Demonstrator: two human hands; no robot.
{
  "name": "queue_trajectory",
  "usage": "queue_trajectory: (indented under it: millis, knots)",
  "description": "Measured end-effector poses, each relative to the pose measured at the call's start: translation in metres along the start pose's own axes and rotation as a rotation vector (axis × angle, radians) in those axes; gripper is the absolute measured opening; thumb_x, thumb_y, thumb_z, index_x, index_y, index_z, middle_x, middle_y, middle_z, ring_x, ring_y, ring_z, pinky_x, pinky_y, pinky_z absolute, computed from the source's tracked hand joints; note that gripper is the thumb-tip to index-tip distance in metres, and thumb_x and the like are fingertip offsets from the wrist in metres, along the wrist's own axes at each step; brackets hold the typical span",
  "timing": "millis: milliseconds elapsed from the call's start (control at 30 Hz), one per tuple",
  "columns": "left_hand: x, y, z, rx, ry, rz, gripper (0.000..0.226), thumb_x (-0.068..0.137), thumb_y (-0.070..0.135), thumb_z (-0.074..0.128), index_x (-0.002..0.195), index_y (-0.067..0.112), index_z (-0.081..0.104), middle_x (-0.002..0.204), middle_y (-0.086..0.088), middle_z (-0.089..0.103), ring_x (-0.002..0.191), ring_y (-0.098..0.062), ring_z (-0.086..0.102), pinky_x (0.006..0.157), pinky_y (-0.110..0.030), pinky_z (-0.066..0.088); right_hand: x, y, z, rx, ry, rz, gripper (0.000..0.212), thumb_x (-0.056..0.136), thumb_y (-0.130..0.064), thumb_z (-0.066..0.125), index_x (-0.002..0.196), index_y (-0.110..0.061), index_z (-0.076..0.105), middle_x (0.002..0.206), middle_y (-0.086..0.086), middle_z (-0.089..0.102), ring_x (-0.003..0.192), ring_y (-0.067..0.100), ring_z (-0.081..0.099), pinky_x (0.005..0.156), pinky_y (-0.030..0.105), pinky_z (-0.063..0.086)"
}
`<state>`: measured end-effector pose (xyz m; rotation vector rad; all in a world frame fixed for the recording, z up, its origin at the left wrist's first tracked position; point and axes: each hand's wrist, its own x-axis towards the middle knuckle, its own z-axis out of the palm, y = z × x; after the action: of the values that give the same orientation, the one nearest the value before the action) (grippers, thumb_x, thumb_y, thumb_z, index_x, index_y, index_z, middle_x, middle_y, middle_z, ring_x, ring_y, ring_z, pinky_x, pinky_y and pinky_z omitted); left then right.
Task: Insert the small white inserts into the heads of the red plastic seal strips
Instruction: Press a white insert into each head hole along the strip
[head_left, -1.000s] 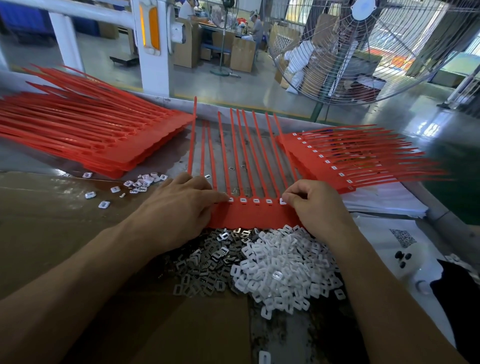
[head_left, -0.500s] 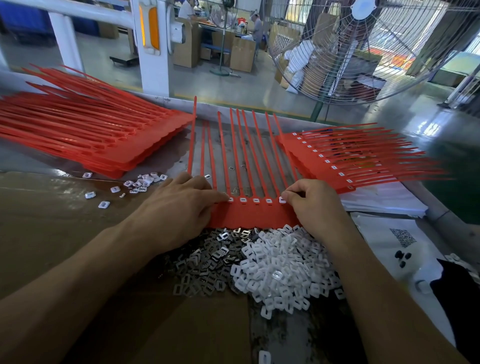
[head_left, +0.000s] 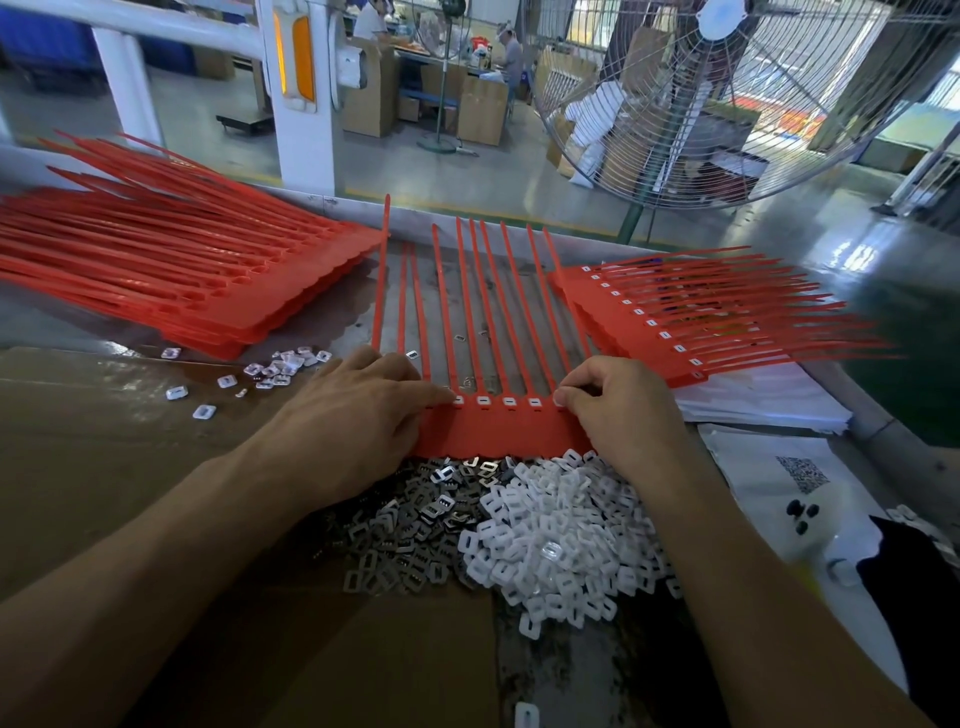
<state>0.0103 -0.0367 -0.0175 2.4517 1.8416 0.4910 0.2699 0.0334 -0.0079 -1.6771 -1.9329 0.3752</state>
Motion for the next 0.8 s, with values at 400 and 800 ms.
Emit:
queue_trajectory:
  millis: [400, 800]
  knots:
    - [-0.001, 0.003, -0.002, 0.008, 0.004, -0.005, 0.042, 0.101, 0.040, 0.041, 0.142, 0.052, 0.045, 0.130, 0.019, 0.050, 0.123, -0.009, 0.039, 0.106, -0.038, 0.036, -0.014, -0.010, -0.014, -0.226, -0.089, -0.156, 0.029, 0.094, -0.012, 0.058, 0.107, -0.024, 0.081, 0.108, -0.001, 0.071, 0.099, 0.018, 0.066, 0.084, 0.032, 0.051]
    - [-0.001, 0.001, -0.002, 0.022, -0.015, -0.012, 0.043, 0.101, 0.043, 0.038, 0.143, 0.054, 0.040, 0.130, 0.021, 0.048, 0.121, -0.008, 0.037, 0.103, -0.035, 0.035, -0.017, -0.022, -0.013, -0.452, -0.150, -0.197, 0.034, 0.096, -0.008, 0.049, 0.110, -0.019, 0.079, 0.106, 0.005, 0.059, 0.095, 0.028, 0.064, 0.081, 0.042, 0.056]
